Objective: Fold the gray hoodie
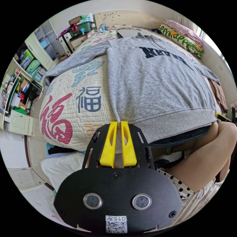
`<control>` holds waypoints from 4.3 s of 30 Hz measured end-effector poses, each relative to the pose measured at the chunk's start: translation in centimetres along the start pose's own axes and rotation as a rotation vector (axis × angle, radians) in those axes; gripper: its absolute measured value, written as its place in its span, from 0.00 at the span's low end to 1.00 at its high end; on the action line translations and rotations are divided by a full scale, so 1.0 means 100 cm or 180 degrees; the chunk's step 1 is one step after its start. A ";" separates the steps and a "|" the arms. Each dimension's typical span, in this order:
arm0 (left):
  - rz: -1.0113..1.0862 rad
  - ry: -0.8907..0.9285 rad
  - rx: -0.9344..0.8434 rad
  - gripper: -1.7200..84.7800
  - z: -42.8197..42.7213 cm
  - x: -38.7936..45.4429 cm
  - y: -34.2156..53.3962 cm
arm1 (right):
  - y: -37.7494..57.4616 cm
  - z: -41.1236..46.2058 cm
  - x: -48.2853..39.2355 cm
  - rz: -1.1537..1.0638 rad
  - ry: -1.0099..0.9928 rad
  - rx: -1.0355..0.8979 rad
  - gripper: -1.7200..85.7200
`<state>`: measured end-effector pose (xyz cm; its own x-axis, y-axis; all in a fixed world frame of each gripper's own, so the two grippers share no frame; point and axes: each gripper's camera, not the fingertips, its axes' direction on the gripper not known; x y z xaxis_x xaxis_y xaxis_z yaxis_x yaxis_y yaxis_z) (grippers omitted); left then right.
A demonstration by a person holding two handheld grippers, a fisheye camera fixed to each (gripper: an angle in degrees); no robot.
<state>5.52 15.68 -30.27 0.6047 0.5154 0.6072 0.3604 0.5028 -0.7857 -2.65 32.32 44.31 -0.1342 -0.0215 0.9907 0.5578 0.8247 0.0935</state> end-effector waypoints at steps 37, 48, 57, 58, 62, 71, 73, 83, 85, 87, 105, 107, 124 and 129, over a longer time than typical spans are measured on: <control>0.0879 0.1147 0.1665 0.09 -0.015 -0.041 -0.020 | -0.137 -0.140 -0.246 -0.0046 0.0310 0.0100 0.10; 0.1813 0.1459 0.1114 0.12 0.066 0.089 -0.053 | -0.212 -0.308 -0.208 0.0286 -0.0459 0.0695 0.11; 0.1808 0.1457 0.1179 0.11 0.086 0.061 -0.034 | -0.277 -0.505 -0.037 0.1848 -0.0375 0.2344 0.14; 0.1814 0.1432 0.1208 0.11 0.083 0.059 -0.032 | -0.295 -0.515 -0.015 0.1943 -0.0549 0.2464 0.14; 0.1797 0.1289 0.1289 0.11 0.073 0.055 -0.029 | -0.360 -0.514 0.048 0.2238 -0.0910 0.2709 0.16; 0.1595 0.1513 0.1226 0.08 0.041 0.025 -0.055 | -0.453 -0.436 0.141 0.2793 -0.0950 0.2866 0.20; 0.1517 0.1637 0.1184 0.07 0.034 0.015 -0.065 | -0.453 -0.417 0.153 0.2855 -0.0940 0.2912 0.17; 0.1518 0.1973 0.1129 0.11 -0.032 -0.010 -0.110 | -0.445 -0.341 -0.128 0.0207 -0.0580 0.2966 0.04; 0.1485 0.2256 0.1036 0.14 -0.047 -0.022 -0.126 | -0.414 -0.294 -0.203 -0.0340 -0.0770 0.2742 0.05; 0.1179 0.2432 0.1224 0.17 -0.070 -0.052 -0.134 | -0.373 -0.228 -0.264 -0.0685 -0.1003 0.2439 0.05; -0.0965 0.4007 0.0952 0.13 -0.103 -0.147 -0.185 | -0.057 0.279 -0.372 -0.2989 0.1364 0.0345 0.07; -0.0915 0.3988 0.0926 0.05 -0.120 -0.135 -0.194 | -0.059 0.291 -0.345 -0.2987 0.1375 0.0314 0.07; -0.0592 0.2661 0.1356 0.04 -0.240 -0.115 -0.102 | -0.274 0.122 -0.126 -0.2087 0.0277 0.0910 0.07; -0.0829 0.2894 0.1443 0.13 -0.230 -0.097 -0.079 | -0.396 0.024 0.044 -0.0380 -0.0493 0.1298 0.13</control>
<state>13.14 -9.24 -32.63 0.9202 -0.2674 0.2859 0.3699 0.8330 -0.4116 -27.31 0.98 44.73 -0.3164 -0.0709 0.9460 0.1667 0.9775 0.1290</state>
